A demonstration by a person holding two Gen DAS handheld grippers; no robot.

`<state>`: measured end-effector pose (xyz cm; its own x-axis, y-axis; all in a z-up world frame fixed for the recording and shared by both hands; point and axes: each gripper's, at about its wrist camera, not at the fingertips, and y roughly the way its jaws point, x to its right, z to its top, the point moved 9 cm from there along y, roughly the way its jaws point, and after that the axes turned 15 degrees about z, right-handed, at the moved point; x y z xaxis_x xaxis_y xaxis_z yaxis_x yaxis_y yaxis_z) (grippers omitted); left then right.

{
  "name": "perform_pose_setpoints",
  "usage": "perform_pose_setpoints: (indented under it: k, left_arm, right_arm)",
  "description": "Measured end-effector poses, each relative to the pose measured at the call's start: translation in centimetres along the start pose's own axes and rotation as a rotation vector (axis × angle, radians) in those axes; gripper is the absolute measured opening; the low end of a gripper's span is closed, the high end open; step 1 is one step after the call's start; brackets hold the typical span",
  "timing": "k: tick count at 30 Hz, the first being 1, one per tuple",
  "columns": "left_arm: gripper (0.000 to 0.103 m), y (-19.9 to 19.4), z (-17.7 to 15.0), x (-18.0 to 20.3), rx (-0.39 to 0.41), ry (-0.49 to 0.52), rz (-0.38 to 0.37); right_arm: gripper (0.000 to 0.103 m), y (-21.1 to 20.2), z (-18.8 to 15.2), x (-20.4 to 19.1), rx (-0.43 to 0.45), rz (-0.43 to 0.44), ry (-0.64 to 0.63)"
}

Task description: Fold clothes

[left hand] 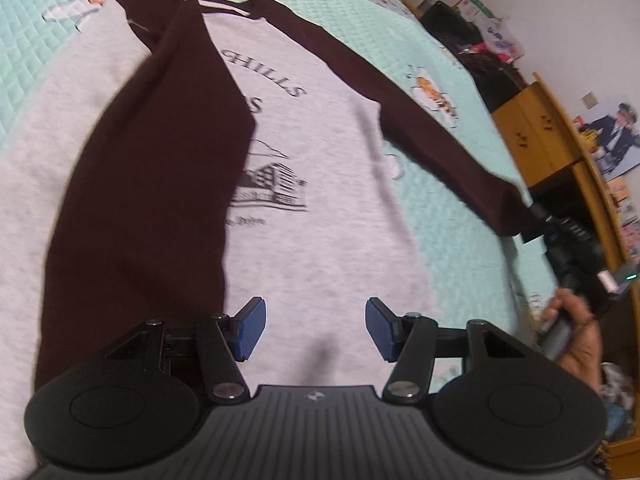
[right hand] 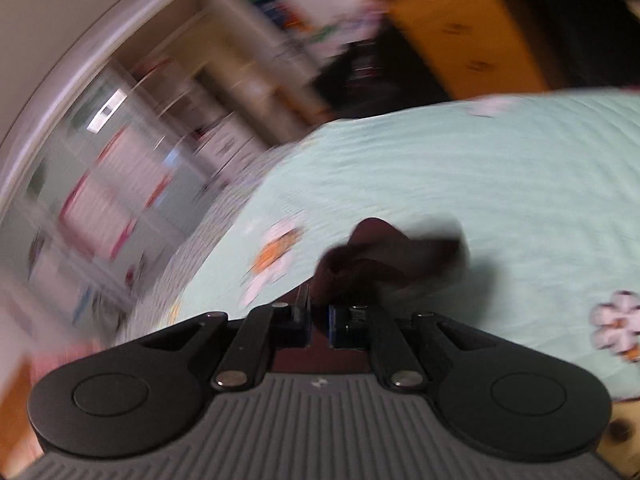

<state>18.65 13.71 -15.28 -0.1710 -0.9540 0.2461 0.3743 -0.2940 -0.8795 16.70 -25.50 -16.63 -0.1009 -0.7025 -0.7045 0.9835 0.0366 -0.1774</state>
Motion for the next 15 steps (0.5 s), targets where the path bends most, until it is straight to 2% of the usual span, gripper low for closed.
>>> perform_pose_setpoints:
  k: [4, 9, 12, 15]
  left_arm:
    - [0.058, 0.8, 0.3, -0.7, 0.003, 0.042, 0.062]
    - [0.058, 1.7, -0.1, -1.8, -0.011, 0.084, 0.083]
    - [0.058, 2.4, -0.4, -2.1, -0.016, 0.090, 0.071]
    - [0.058, 2.4, -0.4, -2.0, -0.013, 0.103, 0.067]
  right_arm:
    - [0.009, 2.1, -4.1, -7.0, -0.161, 0.129, -0.140]
    - [0.009, 3.1, -9.6, -13.9, -0.327, 0.264, -0.222]
    - [0.009, 3.9, -12.1, -16.3, -0.403, 0.276, -0.314]
    - [0.009, 4.2, -15.3, -17.0, -0.481, 0.239, -0.410]
